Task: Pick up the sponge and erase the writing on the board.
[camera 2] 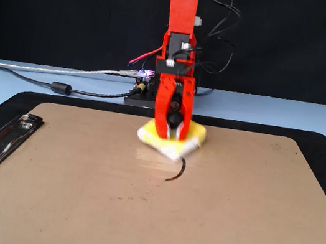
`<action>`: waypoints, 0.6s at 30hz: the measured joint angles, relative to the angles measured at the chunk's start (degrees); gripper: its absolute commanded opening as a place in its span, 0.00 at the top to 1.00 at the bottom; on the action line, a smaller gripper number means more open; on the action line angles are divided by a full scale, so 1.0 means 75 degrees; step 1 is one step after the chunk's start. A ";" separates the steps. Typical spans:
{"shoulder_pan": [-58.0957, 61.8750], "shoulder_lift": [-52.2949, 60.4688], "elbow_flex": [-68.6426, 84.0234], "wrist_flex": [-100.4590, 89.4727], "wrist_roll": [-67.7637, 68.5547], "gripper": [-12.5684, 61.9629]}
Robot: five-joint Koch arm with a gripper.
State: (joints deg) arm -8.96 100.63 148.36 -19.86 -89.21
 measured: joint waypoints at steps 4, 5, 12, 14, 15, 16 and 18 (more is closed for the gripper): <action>0.0059 -0.2602 -0.2777 -0.0023 -0.0023 0.94; 0.0070 -0.2965 -0.3152 -0.0117 -0.0035 0.94; 0.0199 -0.2402 -0.2004 -0.0457 -0.0047 0.94; 0.0223 -0.1148 -0.0422 -0.0434 -0.0035 0.94; 0.0211 -0.0434 0.0328 -0.0422 -0.0035 0.94; 0.0176 0.0563 0.1090 -0.0328 -0.0035 0.94; 0.0152 0.1617 0.1746 -0.0070 0.0000 0.94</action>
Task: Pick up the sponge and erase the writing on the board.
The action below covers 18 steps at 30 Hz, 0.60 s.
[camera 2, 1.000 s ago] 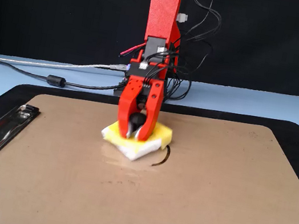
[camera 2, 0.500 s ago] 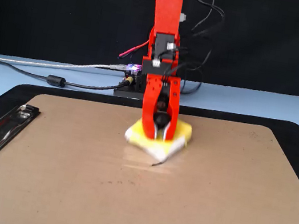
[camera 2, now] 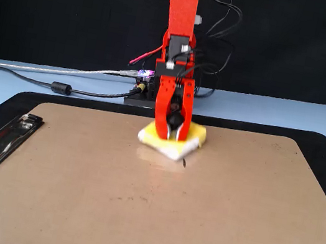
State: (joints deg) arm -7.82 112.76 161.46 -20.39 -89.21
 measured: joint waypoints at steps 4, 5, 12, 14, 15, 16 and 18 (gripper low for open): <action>-0.0105 0.0422 0.0152 0.0293 0.0000 0.94; -0.0152 0.0234 0.0012 0.0305 0.0012 0.94; -0.0258 -0.3820 -0.3727 0.0059 -0.0023 0.94; -0.0293 -0.4148 -0.4324 -0.0082 -0.0035 0.94; -0.0281 -0.4113 -0.4230 -0.0117 -0.0035 0.94; -0.0281 -0.4020 -0.4125 -0.0105 -0.0035 0.94; -0.0410 -0.3340 -0.3070 -0.0129 -0.0035 0.94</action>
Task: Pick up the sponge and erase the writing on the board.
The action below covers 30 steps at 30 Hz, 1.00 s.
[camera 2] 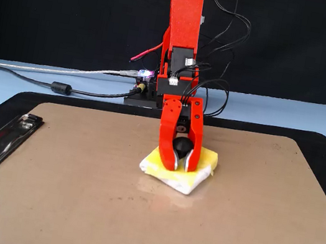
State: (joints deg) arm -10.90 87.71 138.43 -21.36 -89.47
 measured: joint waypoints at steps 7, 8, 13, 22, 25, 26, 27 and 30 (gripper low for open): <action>-0.0410 0.3258 0.2848 0.0164 0.0047 0.94; -0.0434 0.3223 0.2824 0.0152 0.0047 0.94; -0.0434 0.1066 0.0844 0.0129 0.0035 0.94; 0.0035 0.0059 0.0469 -0.0305 0.0000 0.94; 0.0270 0.1992 0.2660 -0.0375 0.0000 0.94; 0.0305 0.2602 0.3152 -0.0340 0.0000 0.94; 0.0316 0.3328 0.3703 -0.0281 0.0000 0.94; 0.0398 0.4793 0.4336 -0.0105 0.0047 0.94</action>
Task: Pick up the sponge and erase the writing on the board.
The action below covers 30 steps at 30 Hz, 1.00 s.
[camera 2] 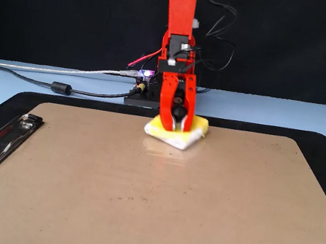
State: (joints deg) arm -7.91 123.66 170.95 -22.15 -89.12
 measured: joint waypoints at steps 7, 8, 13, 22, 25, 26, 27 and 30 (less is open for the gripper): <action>0.0797 -0.2039 -0.1723 0.0117 -0.0012 0.94; 0.0855 -0.2520 -0.2109 0.0105 -0.0012 0.94; 0.0926 -0.4020 -0.3223 -0.0117 -0.0035 0.94; 0.0621 -0.1172 -0.1008 0.0281 0.0000 0.94; 0.0551 -0.0750 -0.1031 0.0785 0.0012 0.94; 0.0527 -0.0727 -0.1137 0.0949 0.0012 0.94; 0.0516 -0.0738 -0.1313 0.1020 0.0012 0.94; 0.0445 -0.0293 -0.2578 0.1594 0.0000 0.94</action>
State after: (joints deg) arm -4.57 121.46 151.61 -10.20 -89.12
